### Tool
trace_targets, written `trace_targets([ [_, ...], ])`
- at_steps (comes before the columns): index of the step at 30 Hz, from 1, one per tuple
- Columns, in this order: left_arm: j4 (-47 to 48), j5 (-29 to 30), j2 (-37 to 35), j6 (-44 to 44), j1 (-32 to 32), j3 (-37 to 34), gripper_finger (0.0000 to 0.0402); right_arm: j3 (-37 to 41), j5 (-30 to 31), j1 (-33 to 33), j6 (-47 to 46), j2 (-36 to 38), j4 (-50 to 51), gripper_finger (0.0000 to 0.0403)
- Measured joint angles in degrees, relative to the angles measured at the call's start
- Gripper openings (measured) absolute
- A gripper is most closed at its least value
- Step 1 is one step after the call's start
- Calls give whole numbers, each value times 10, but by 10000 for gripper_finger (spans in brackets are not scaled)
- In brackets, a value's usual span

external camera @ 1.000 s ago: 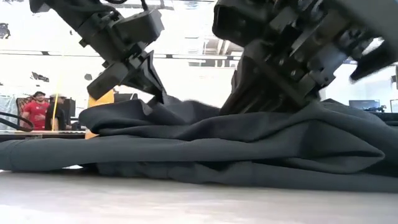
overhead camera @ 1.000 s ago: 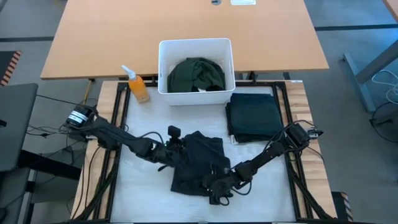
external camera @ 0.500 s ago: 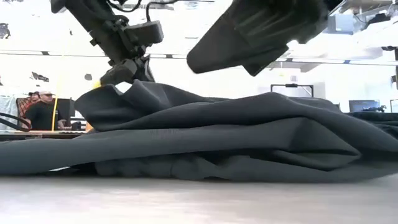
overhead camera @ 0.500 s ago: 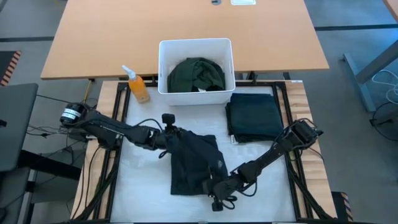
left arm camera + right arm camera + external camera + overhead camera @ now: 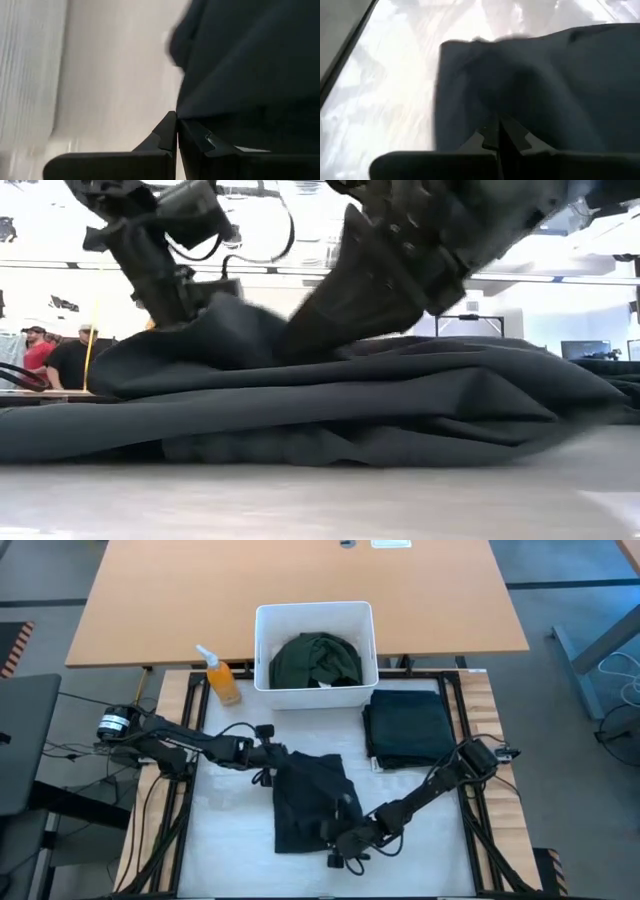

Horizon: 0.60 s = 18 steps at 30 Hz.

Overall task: Fold laundry
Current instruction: Fold the black shorts from the white laundry organizer

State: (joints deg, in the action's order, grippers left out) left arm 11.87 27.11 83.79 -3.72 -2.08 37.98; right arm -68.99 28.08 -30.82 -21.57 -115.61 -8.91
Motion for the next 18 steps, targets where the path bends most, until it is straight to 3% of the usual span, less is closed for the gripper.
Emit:
trace_targets([
  [4,39,68,-30,39,2,-8,0,0,-56,-6,30,5,-4,20],
  [6,47,54,-54,36,1,-8,0,0,-86,-10,36,11,-3,20],
  [12,65,20,-149,30,0,-7,23,0,-86,-14,42,29,17,20],
  [16,140,11,-239,58,-1,-3,51,0,-83,-13,34,29,34,20],
  [18,180,-22,-279,96,-4,-7,69,0,-83,-13,23,29,44,20],
])
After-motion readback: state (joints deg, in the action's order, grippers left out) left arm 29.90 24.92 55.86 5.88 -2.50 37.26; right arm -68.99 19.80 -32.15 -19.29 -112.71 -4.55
